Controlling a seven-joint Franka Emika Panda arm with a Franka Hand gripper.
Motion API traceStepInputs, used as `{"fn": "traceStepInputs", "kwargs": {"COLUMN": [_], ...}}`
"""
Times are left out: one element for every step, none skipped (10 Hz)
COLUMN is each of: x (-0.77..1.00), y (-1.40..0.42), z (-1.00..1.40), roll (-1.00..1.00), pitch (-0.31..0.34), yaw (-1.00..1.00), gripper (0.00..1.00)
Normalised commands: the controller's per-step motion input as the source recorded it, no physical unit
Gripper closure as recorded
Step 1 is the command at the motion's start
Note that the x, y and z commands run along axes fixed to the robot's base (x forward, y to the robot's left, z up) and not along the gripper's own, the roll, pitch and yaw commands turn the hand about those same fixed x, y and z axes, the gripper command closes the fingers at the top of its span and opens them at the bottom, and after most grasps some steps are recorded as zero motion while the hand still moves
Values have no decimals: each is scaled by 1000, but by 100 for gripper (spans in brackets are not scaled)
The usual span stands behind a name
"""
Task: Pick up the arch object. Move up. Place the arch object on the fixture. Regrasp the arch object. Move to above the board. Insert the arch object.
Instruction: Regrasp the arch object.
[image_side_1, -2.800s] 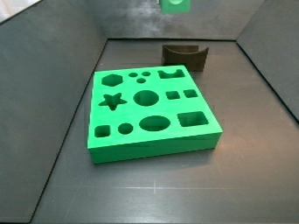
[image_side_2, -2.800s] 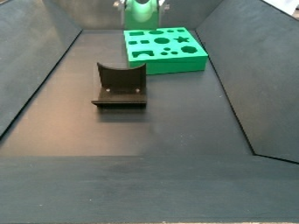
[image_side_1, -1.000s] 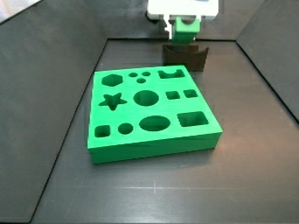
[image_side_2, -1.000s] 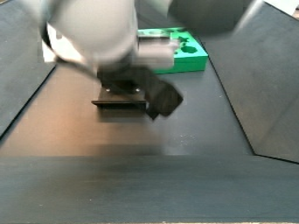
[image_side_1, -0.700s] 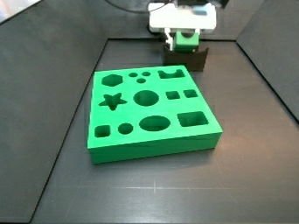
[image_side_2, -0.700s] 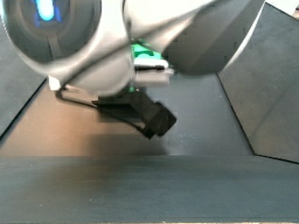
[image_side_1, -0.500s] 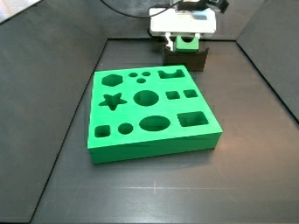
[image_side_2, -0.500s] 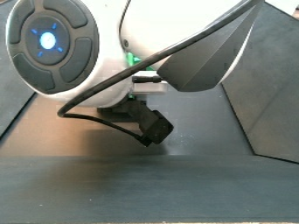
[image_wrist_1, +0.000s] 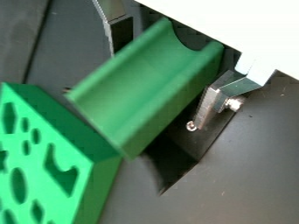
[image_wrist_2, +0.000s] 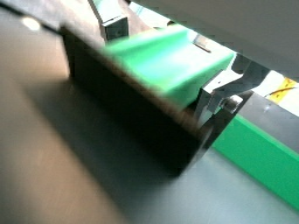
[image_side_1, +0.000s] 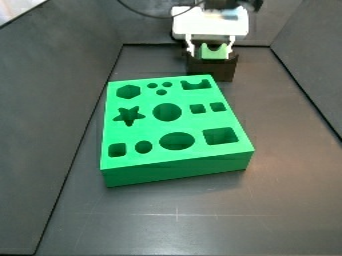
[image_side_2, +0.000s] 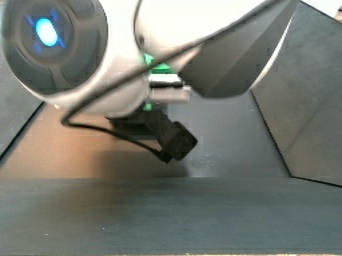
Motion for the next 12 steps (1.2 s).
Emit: {"fn": "traceStepInputs", "kwargs": {"x": [-28,-31,-36,-40,-35,-29,-25,-74,-70,-96,-133,-114], "y": [-3,-8,-8,-7,-2,1,3,-977,-1000,-1000,-1000,-843], "z": [1000,1000,1000,848,675,498,318,1000,969,953,912,693], "roll": [-8,10,37,48,50,48,43,1000,1000,1000,1000,1000], "pitch": [-12,-5,18,47,65,80,90,70,68,58,49,42], "yaw": [33,37,40,37,27,16,2,23,22,22,20,19], "gripper": [0,0,0,0,0,0,0,0,0,0,0,0]}}
